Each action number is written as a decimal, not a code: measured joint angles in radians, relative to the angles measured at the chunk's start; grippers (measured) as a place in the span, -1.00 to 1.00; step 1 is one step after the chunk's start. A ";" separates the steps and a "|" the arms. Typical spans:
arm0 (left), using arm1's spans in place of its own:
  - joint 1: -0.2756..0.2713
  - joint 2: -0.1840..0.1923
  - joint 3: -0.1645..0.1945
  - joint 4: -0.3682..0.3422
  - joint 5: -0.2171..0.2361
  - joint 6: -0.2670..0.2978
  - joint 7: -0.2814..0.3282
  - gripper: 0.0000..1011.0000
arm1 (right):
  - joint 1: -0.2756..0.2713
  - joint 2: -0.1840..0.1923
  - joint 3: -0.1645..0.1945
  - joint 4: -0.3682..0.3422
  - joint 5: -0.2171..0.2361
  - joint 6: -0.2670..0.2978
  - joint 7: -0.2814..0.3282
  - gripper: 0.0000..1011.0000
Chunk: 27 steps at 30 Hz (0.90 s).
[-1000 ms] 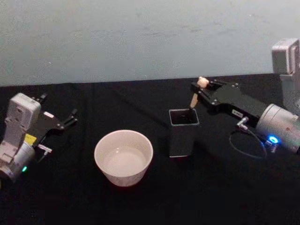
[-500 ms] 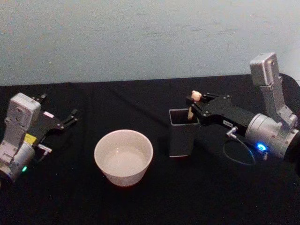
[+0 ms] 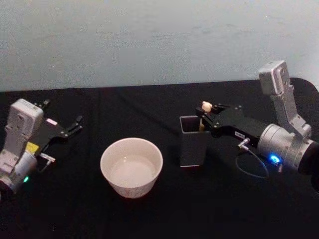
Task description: Pick up the stirring spoon with one hand, stir inside the cup, then place it back in its original position.
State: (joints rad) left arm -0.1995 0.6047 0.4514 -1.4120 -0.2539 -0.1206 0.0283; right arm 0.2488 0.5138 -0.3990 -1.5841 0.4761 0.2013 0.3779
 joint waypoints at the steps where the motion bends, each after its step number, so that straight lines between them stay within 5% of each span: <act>1: 0.000 0.000 0.000 0.000 0.000 0.000 0.000 0.98 | -0.001 -0.001 0.001 0.000 -0.003 0.001 0.001 -0.58; 27: 0.000 0.000 0.000 0.000 0.000 0.000 0.000 0.98 | -0.007 -0.012 0.009 0.006 -0.029 0.020 0.002 -0.58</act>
State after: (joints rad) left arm -0.1996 0.6047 0.4514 -1.4120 -0.2539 -0.1206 0.0283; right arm 0.2419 0.5022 -0.3897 -1.5783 0.4470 0.2212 0.3799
